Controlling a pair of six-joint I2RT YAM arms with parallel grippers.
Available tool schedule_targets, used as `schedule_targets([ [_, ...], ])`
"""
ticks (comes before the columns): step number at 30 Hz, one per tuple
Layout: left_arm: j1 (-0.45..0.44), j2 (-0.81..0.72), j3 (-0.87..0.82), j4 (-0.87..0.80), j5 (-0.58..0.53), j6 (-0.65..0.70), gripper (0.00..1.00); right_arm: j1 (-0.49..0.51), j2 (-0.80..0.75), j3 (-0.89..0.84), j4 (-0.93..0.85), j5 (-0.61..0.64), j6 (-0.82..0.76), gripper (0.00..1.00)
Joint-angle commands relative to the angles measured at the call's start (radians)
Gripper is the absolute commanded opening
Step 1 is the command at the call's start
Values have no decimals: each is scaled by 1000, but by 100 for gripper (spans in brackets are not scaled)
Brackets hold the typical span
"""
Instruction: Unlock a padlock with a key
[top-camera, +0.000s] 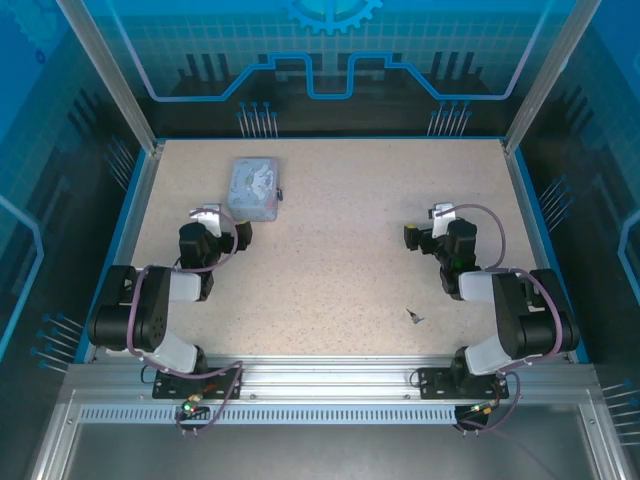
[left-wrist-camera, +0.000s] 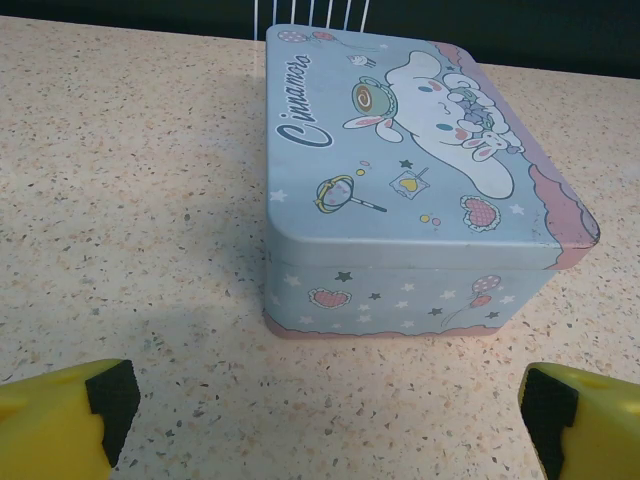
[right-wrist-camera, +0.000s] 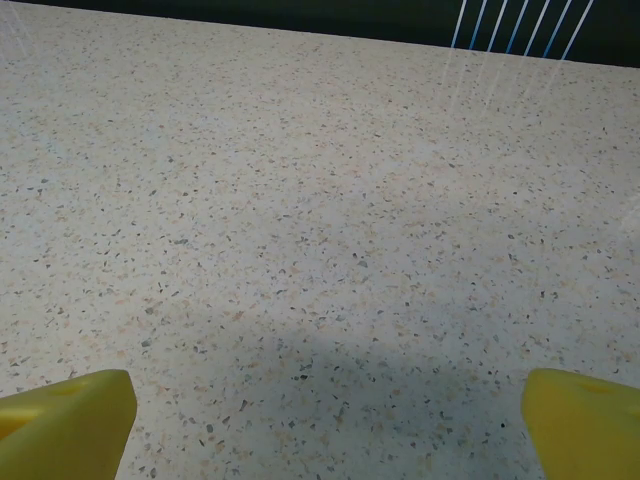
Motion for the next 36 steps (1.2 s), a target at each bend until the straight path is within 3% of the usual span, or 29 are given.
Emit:
schedule_targets([
  [1,-4,7,4,19,-11,21,99,-5,5,17,1,-13,-11,100],
  [25,-3,6,-1,24,-6,17,99,-13,-3,21,-10,-11,-1,100],
  [30,-2,-68,12,-52,-36,6,99,-6,-184,131,-360,72,74,100],
  [36,-2,-215,115,-322,-102,-38,99,-63,-243,314,-823,96,459,100],
])
